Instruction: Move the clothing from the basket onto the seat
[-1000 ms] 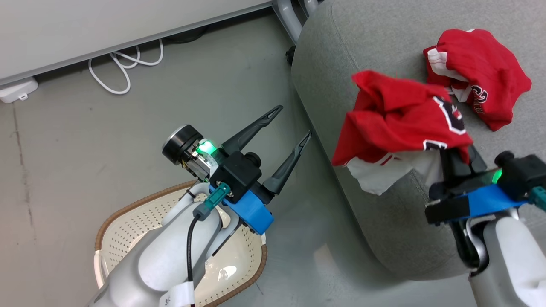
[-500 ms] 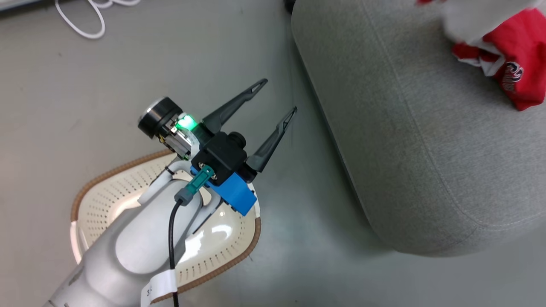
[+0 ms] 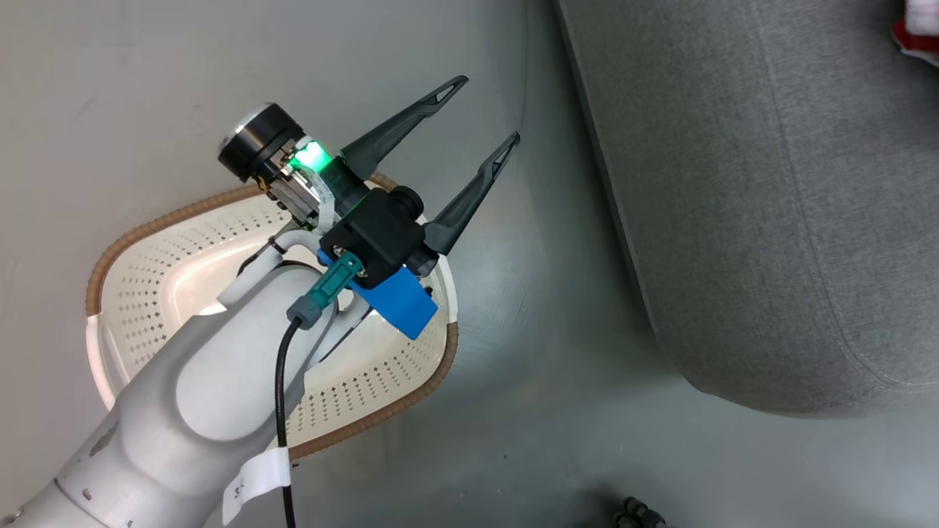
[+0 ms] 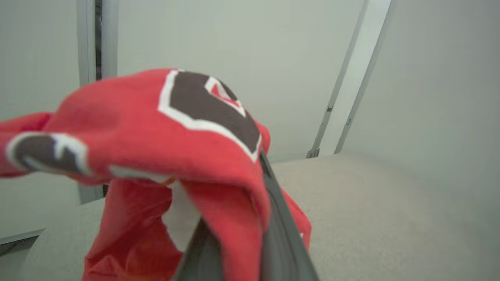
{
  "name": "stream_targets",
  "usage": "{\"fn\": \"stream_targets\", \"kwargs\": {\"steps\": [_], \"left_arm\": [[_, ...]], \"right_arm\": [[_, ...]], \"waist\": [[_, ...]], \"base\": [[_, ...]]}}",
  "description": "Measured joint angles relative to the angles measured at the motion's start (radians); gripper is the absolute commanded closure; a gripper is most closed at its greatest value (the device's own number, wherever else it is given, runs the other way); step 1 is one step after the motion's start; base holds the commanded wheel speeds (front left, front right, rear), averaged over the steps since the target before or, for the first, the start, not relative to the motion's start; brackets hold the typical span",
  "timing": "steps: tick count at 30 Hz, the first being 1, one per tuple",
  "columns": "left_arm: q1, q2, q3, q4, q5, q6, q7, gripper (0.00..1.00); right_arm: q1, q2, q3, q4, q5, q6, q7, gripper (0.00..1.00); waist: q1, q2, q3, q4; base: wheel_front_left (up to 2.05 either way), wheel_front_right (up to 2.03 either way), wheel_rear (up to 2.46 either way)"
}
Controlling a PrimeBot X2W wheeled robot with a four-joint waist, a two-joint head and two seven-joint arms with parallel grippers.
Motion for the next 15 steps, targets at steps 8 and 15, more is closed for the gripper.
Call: {"fn": "stream_targets", "kwargs": {"steps": [8,15], "left_arm": [[-0.013,0.023,0.000,-0.012,0.001,0.001,0.003,0.00],[-0.012,0.026,0.002,-0.007,-0.008,0.011,0.003,0.00]], "right_arm": [[0.003,0.069,-0.021,0.224,-0.029,0.000,0.000,1.00],[0.006,0.089,-0.025,0.230,-0.033,0.000,0.000,0.00]], "waist": [[0.0000,-0.0001,0.050,0.012],[-0.0001,0.0000,0.031,0.018]], "base": [[0.00,0.00,0.00],[0.00,0.00,0.00]]}}
